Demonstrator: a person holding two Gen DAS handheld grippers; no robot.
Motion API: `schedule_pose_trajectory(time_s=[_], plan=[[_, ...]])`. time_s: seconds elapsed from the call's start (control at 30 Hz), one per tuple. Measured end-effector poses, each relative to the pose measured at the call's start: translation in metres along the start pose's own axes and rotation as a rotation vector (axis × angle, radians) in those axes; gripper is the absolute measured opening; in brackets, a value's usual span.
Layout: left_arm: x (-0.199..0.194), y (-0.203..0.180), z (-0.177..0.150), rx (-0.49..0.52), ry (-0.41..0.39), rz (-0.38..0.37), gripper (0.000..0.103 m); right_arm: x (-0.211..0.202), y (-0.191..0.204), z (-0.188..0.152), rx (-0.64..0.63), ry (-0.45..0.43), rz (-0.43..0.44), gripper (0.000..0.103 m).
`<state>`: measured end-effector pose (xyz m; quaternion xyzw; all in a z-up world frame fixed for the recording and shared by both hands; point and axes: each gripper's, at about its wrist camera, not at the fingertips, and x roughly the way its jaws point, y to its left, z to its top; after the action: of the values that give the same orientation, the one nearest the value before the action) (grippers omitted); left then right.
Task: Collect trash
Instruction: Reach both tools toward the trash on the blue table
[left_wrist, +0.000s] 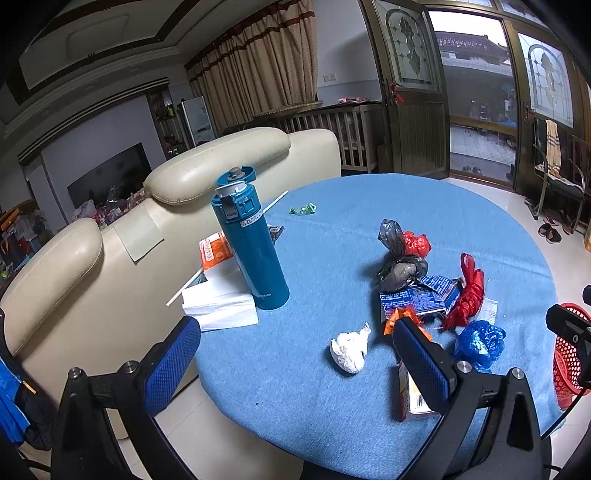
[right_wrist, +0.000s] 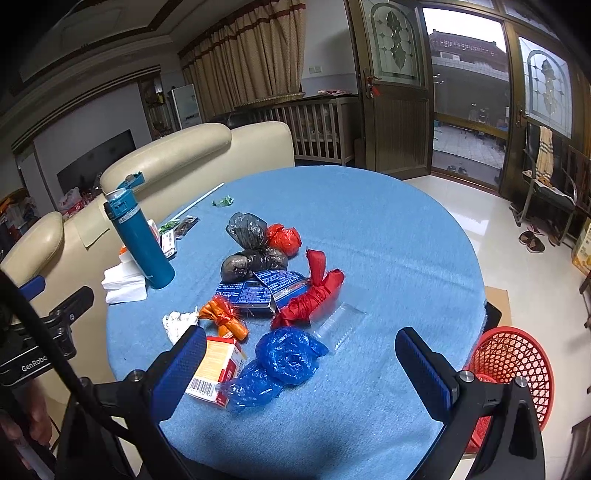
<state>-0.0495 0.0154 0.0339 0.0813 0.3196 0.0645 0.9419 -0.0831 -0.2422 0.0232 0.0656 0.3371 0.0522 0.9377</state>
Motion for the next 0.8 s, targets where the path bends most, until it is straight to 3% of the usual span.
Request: schedule_pose_trajectory(time_s=[0.3, 0.5, 0.8], plan=[[0.021, -0.001, -0.007, -0.003, 0.042, -0.015, 0.103, 0.023, -0.007, -0.007, 0.025, 0.038, 0.011, 0.103], [0.055, -0.004, -0.02, -0.011, 0.138, -0.073, 0.103, 0.069, -0.026, -0.018, 0.143, 0.174, 0.077, 0.102], [0.082, -0.018, -0.034, 0.009, 0.231, -0.2, 0.103, 0.134, -0.029, -0.021, 0.274, 0.38, 0.19, 0.088]])
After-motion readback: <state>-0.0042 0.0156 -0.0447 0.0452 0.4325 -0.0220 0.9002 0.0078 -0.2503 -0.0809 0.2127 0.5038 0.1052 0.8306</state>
